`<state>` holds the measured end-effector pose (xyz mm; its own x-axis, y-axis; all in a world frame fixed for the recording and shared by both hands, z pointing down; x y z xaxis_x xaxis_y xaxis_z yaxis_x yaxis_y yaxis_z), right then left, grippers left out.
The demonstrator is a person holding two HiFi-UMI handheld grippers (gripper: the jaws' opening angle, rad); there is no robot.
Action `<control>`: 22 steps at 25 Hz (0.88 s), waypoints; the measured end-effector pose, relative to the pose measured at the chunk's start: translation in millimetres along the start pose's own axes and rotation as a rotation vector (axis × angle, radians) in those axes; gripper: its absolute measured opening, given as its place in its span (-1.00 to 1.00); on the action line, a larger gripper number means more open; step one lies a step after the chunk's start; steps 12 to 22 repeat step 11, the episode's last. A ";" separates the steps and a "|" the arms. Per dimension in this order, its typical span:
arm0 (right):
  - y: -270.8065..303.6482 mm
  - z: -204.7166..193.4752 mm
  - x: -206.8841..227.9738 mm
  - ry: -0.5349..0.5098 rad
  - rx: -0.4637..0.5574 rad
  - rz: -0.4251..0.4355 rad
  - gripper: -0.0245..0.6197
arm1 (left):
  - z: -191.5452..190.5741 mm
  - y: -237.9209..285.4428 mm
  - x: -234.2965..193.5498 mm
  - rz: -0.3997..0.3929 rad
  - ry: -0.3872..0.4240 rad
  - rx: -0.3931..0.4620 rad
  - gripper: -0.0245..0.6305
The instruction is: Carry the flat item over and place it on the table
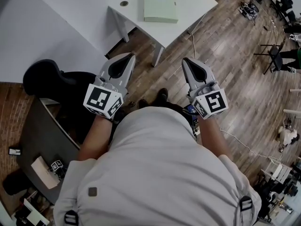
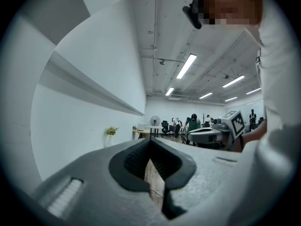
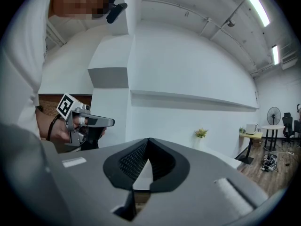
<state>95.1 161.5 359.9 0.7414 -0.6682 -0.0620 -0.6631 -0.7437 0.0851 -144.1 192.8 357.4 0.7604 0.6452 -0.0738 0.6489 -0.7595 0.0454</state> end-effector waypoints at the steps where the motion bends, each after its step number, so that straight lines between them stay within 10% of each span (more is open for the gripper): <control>1: 0.2 0.2 -0.5 0.001 0.000 -0.002 -0.90 | 0.2 -0.7 -0.5 -0.001 0.001 0.001 -0.93; 22: 12.5 -4.8 -3.0 -0.005 0.000 -0.004 -0.90 | -6.1 -2.8 -15.4 -0.007 0.009 -0.010 -0.93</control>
Point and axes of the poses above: the fingertips, and each gripper's own axes: y forward along the fingers, x to its right, z out of its top, the point moved 7 cm from there along -y, backward along the fingers, and after that the axes turned 7 degrees about -z, right-handed, at the moved point
